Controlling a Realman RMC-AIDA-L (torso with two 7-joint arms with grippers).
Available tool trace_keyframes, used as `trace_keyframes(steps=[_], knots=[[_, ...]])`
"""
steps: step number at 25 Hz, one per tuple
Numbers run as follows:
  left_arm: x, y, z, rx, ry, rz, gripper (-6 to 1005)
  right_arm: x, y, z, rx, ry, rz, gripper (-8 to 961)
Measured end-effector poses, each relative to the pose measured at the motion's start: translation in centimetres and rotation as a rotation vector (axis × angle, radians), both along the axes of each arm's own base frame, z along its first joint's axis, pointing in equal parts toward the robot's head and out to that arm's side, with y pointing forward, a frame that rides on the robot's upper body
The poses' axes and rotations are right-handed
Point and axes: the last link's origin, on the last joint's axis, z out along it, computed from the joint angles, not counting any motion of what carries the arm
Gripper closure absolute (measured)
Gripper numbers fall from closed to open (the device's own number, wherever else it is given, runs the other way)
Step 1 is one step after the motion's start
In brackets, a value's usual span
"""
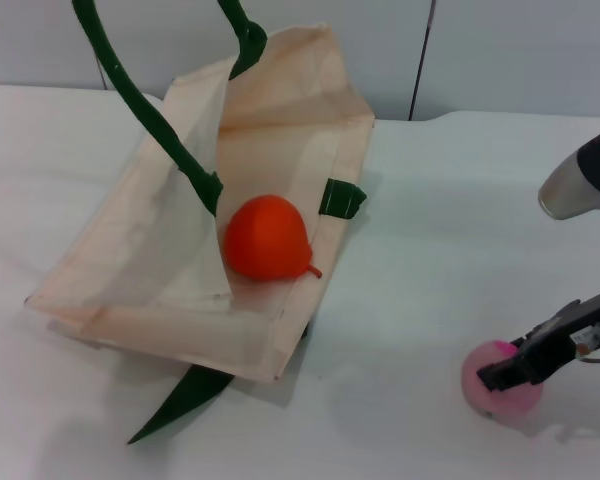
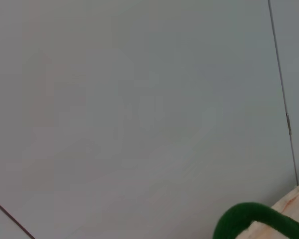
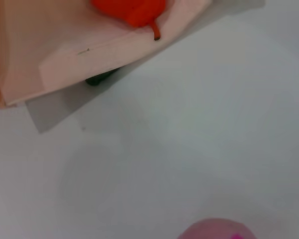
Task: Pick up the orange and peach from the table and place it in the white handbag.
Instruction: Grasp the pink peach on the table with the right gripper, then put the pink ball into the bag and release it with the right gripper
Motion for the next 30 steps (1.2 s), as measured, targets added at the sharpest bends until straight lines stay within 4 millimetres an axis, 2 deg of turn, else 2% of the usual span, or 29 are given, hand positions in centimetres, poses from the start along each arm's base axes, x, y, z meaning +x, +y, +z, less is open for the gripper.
trace_keyframes(steps=[10, 20, 30], knots=[[-0.2, 0.0, 0.0, 0.002, -0.003, -0.001, 827, -1.7, 1.1, 1.0, 0.063, 0.015, 0.079, 464], [0.1, 0.2, -0.3, -0.008, -0.005, -0.007, 823, -5.9, 4.0, 1.5, 0.179, 0.086, 0.223, 552], [0.6, 0.2, -0.7, -0.022, -0.025, -0.028, 819, -8.5, 5.7, 1.2, 0.251, 0.192, 0.327, 602]])
